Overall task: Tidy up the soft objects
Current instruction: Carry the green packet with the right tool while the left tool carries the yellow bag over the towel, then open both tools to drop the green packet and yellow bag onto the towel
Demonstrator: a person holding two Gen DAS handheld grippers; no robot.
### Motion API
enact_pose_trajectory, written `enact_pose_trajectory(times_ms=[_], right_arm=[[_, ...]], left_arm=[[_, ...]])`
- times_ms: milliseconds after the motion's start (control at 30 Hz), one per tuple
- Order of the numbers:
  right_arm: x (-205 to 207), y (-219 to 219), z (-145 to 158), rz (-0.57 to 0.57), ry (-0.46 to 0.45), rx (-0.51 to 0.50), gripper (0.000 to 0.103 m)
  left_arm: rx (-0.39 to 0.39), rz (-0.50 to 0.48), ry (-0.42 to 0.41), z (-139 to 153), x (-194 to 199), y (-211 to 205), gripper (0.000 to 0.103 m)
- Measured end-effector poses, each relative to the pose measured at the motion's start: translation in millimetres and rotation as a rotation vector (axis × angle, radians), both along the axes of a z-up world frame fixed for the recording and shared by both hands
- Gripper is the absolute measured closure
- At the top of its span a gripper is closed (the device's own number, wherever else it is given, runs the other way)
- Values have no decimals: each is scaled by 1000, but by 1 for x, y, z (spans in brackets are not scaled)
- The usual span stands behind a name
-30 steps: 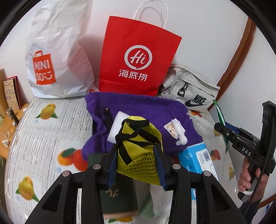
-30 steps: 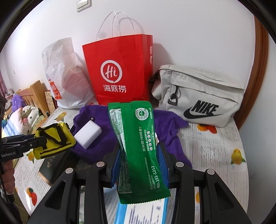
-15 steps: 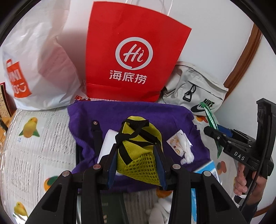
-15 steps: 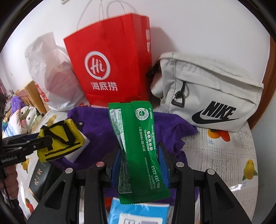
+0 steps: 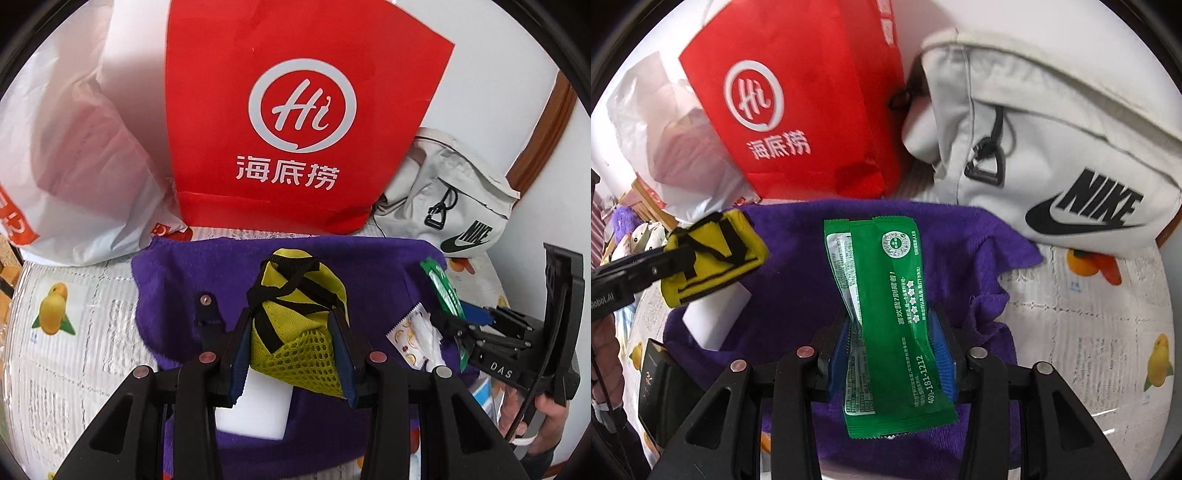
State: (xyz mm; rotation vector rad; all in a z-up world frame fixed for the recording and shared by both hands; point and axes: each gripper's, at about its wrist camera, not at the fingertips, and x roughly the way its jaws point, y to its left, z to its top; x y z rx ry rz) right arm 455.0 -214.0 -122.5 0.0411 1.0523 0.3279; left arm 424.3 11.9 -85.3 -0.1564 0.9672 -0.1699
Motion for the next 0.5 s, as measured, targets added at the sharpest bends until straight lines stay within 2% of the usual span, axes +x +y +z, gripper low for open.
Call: enact_pose_trajectory(times_ms=[267,500], right_arm=[[8,-5,-17,-18,60,2,60],[11,-4,-25,-10,90,8,59]], left_arm=[[25,-11,58,-18,23,-7,65],[12,2,80,-28,29,-8,63]])
